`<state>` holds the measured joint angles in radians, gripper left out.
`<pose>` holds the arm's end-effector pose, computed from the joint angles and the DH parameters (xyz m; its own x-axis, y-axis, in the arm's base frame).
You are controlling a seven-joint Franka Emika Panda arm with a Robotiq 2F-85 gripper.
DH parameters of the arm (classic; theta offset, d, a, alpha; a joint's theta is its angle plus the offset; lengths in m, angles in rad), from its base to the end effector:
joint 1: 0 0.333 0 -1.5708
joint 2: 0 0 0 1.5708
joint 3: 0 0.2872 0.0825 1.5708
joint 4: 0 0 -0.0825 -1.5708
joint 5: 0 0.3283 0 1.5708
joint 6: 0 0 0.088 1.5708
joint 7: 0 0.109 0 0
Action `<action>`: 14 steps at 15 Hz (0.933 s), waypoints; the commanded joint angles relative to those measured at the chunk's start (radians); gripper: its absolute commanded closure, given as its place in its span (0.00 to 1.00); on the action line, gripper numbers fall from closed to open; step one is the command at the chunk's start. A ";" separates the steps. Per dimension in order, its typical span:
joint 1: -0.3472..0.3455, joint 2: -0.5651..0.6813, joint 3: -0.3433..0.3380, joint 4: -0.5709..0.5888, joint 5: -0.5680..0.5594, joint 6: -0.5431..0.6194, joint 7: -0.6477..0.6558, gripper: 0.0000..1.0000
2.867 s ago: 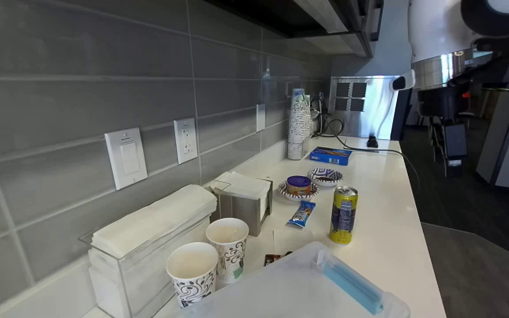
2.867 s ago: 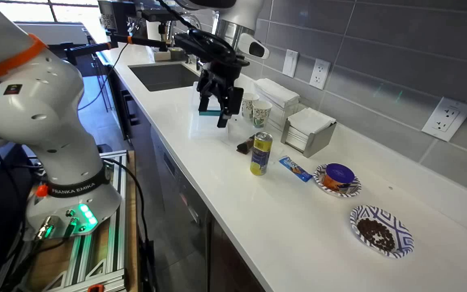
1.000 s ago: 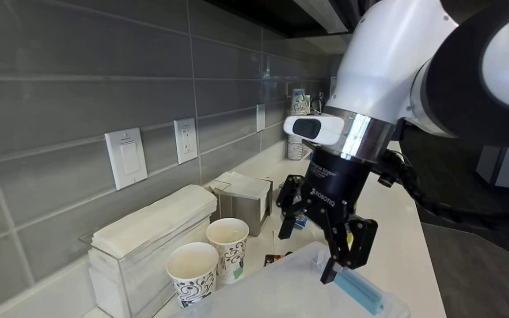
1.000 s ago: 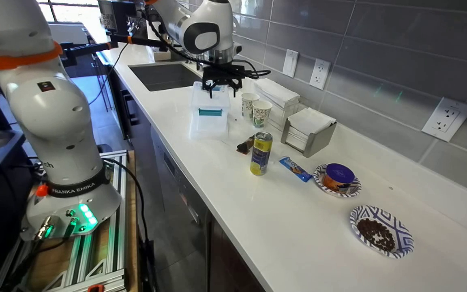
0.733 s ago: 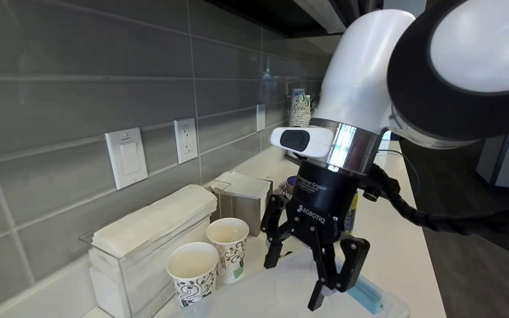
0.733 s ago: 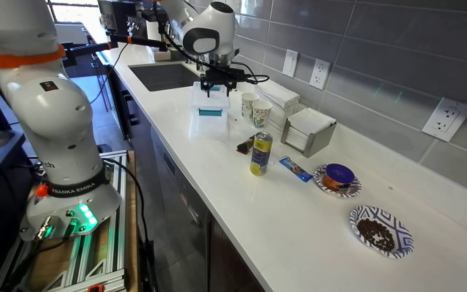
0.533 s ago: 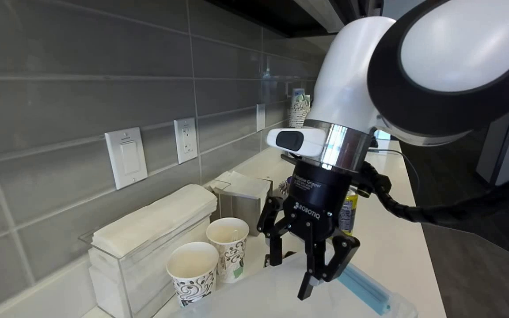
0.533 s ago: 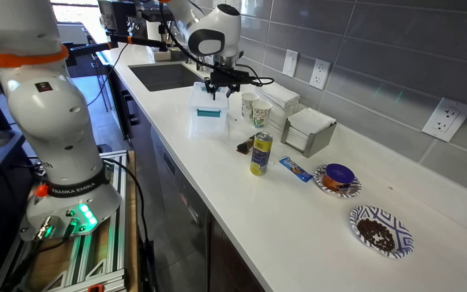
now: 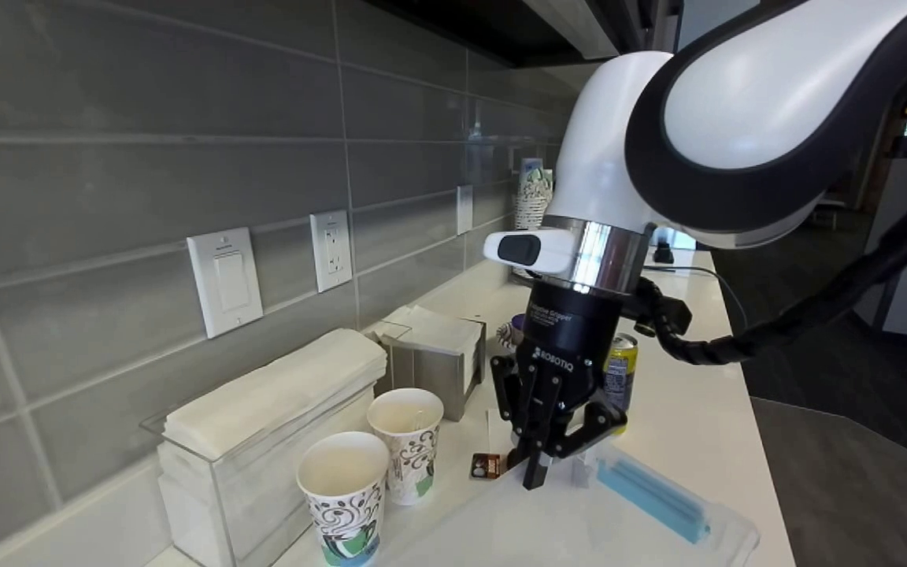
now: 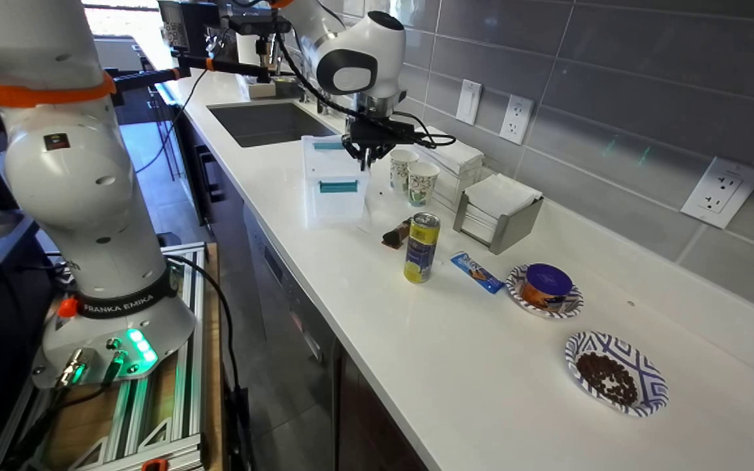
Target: Move the clear container to the right.
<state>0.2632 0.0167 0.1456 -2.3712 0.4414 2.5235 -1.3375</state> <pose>0.4359 0.1848 0.3393 0.1588 0.9389 0.3054 0.9854 -0.1701 0.0107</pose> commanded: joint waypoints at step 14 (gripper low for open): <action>-0.058 -0.016 0.022 -0.037 -0.188 -0.113 0.565 0.97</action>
<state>0.2183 0.0013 0.1568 -2.3663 0.2949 2.4395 -0.9194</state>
